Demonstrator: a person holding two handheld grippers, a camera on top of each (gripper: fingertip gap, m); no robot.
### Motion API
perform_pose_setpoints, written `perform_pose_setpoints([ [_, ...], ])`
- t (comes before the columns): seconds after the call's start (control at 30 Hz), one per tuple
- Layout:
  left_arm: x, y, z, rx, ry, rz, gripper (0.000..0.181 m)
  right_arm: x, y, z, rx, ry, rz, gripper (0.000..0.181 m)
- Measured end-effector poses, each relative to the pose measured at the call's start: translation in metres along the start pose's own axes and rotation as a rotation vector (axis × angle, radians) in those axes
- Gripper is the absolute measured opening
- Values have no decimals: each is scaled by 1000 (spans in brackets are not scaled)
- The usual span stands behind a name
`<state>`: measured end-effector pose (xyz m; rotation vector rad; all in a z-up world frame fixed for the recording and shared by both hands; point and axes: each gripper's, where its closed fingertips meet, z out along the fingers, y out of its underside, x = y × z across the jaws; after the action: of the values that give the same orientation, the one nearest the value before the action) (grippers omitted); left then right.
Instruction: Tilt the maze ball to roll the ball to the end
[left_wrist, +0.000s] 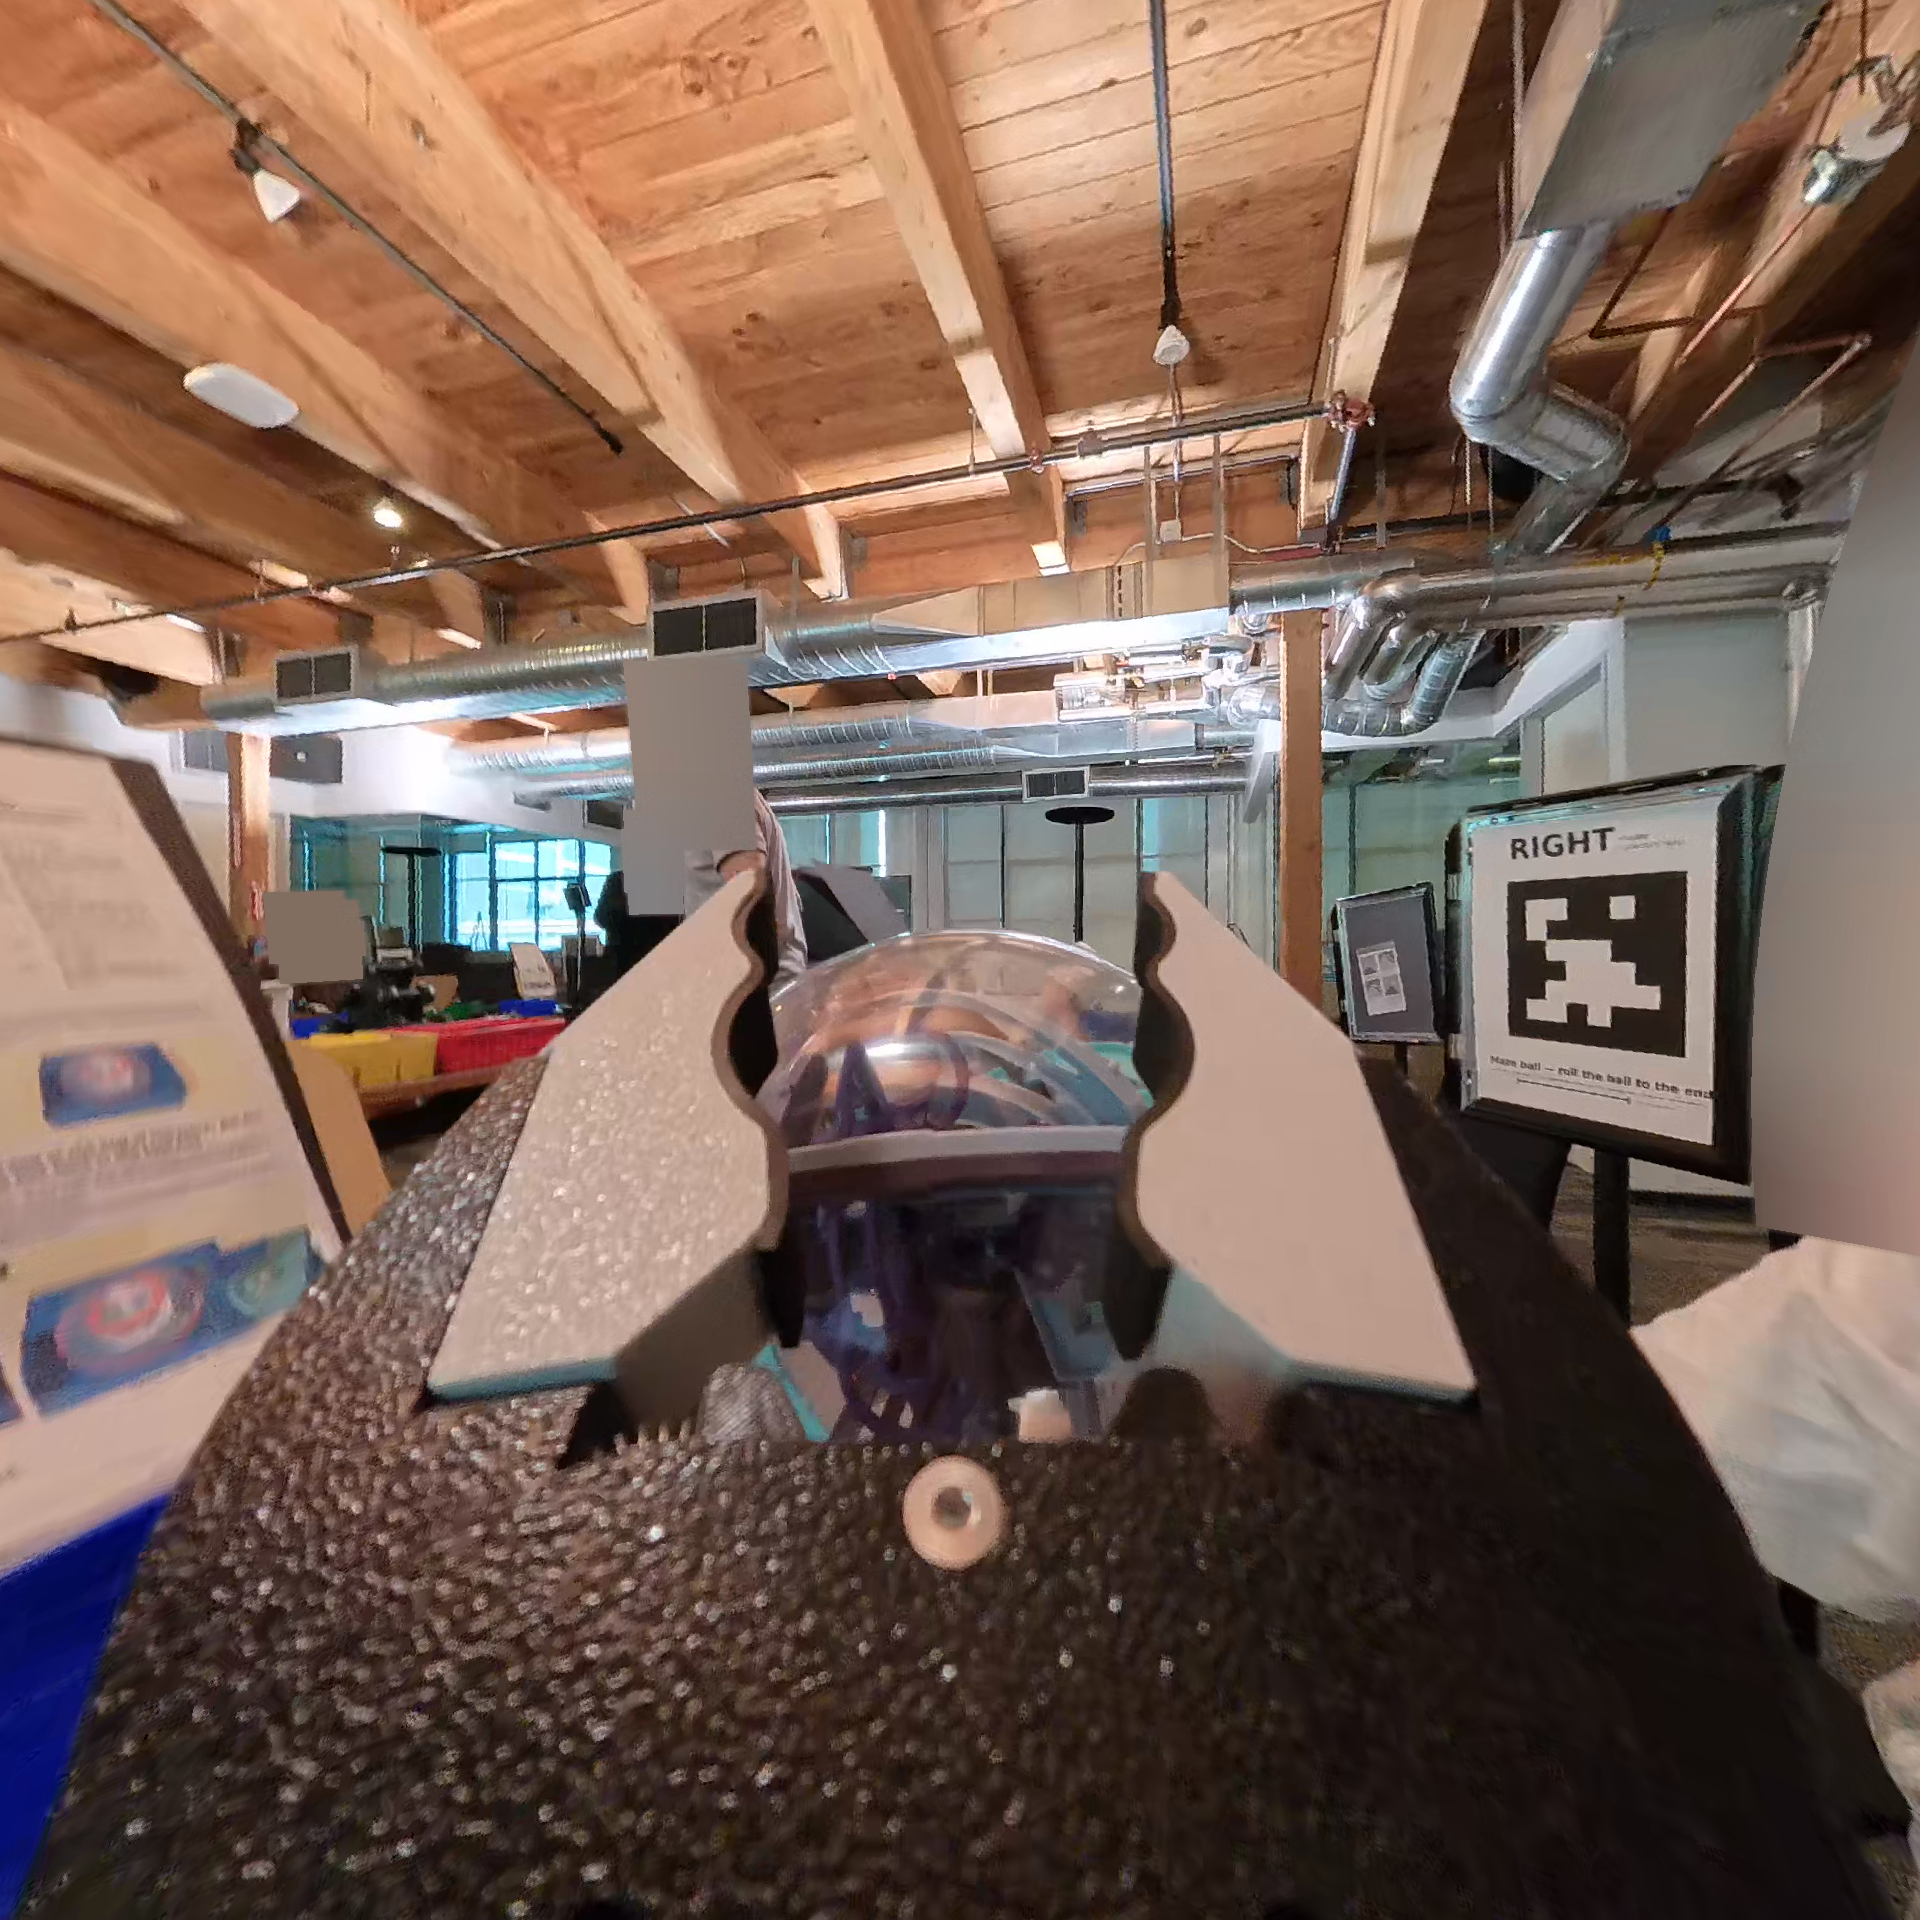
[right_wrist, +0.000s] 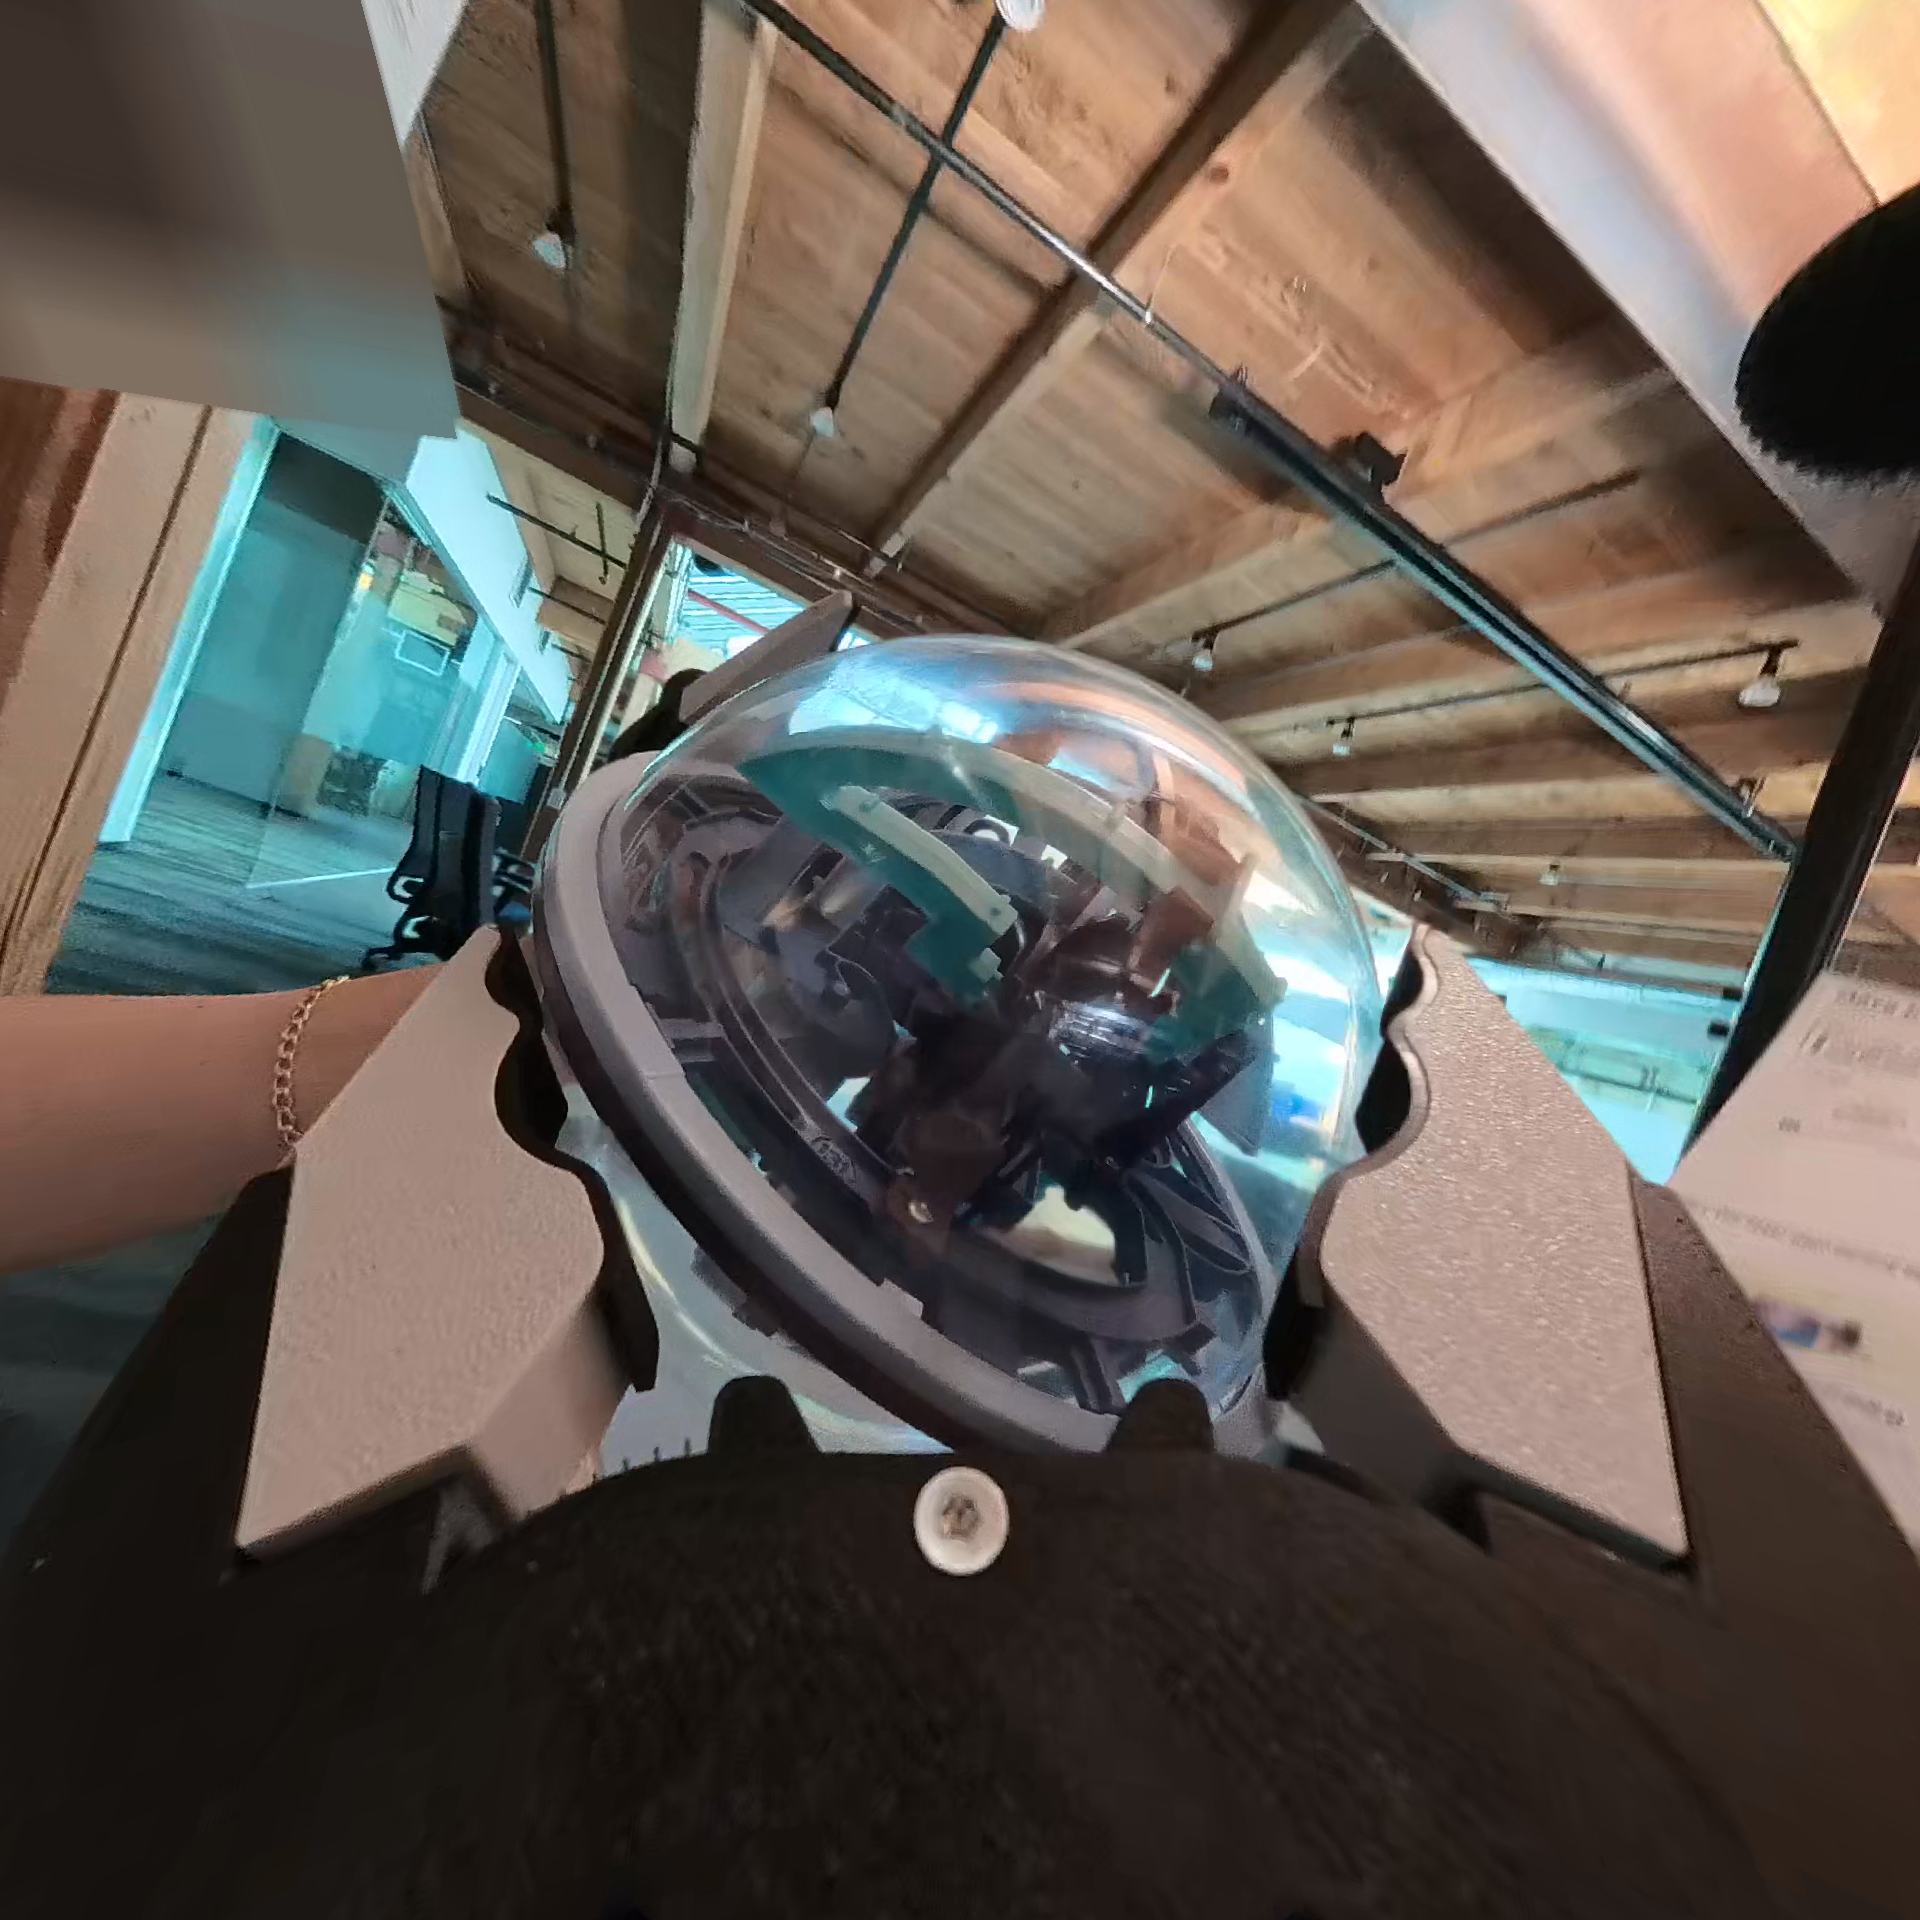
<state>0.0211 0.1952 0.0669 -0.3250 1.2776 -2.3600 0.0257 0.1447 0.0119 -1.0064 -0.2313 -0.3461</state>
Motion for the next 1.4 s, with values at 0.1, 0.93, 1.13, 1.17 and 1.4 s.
perform_pose_setpoints([
  [0.1, -9, 33, -14, -36, 5, -23, 60, -2, 32, -17, -38, 11, 59, 154],
  [0.93, -24, 173, -50, -243, 31, -82, 67, -33, 178, -119, -687, -12, 32, 156],
  [1.13, -22, 176, -42, -254, -4, -99, 63, -33, 178, -131, -778, -28, 87, 157],
  [1.17, -19, 178, -42, -264, 4, -100, 62, -34, 175, -131, -781, -40, 123, 157],
  [1.4, -12, 189, -41, -322, 15, 20, 67, -34, 173, -135, -849, -46, 433, 157],
])
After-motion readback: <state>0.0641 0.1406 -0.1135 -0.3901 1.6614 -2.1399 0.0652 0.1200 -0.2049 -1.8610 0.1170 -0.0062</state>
